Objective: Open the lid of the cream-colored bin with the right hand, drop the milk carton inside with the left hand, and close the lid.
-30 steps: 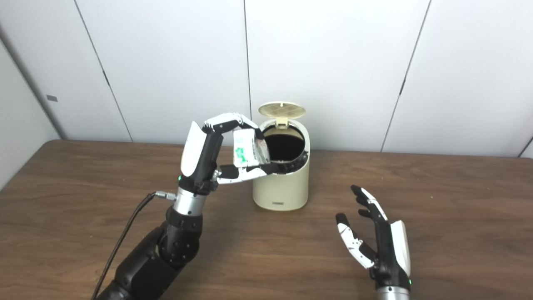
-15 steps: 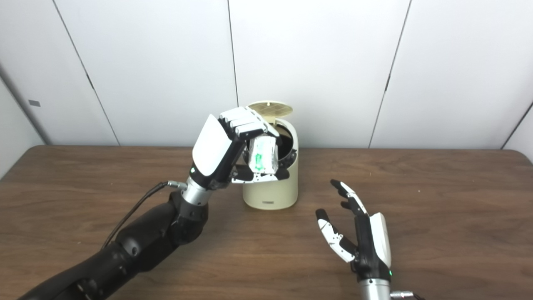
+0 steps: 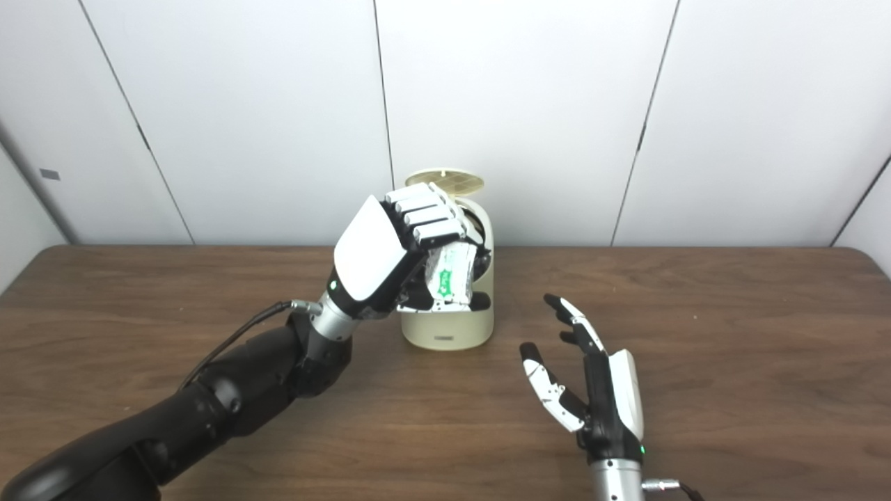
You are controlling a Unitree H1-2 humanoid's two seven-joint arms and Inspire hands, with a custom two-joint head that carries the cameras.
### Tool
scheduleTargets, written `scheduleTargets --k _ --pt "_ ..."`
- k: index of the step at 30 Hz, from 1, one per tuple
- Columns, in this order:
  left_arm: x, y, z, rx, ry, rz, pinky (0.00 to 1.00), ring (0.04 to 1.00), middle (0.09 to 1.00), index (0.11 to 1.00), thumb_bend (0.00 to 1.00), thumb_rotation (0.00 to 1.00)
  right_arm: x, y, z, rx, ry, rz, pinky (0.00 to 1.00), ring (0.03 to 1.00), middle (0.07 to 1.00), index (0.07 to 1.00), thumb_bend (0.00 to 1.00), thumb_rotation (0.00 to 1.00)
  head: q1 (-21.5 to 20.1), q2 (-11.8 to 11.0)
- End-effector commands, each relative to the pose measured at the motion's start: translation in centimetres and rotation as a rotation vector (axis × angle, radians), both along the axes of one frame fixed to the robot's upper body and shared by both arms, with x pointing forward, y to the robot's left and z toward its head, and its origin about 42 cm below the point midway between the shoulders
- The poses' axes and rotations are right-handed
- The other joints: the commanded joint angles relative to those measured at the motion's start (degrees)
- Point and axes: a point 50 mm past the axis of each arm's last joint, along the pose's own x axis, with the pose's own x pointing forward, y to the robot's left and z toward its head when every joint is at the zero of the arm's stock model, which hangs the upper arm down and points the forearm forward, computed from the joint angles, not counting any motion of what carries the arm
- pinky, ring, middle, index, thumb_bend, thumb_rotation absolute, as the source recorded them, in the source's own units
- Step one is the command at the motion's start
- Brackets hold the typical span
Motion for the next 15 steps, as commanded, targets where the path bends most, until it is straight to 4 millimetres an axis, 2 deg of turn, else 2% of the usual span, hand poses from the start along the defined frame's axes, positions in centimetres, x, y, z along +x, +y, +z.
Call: scheduleTargets --k 1,11,15 --pt "1.3 -0.1 3.6 -0.039 -0.1 -0.019 0.53 0.506 0.463 0.462 0.5 0.0 -0.6 1.3 -2.0 0.023 0.034 0.017 0.75 0.838 0.851 0.823 0.14 0.56 -0.15 0.01" --pt "2.9 0.6 4.4 0.019 -0.129 0.018 0.55 0.514 0.473 0.453 0.5 0.0 -0.7 1.5 -2.0 0.026 0.034 0.019 0.75 0.838 0.851 0.828 0.15 0.59 -0.22 -0.09" --pt "3.4 0.8 4.8 0.018 -0.138 0.031 0.54 0.514 0.473 0.453 0.5 0.0 -0.7 1.6 -2.0 0.025 0.033 0.019 0.74 0.837 0.851 0.826 0.14 0.52 -0.04 -0.07"
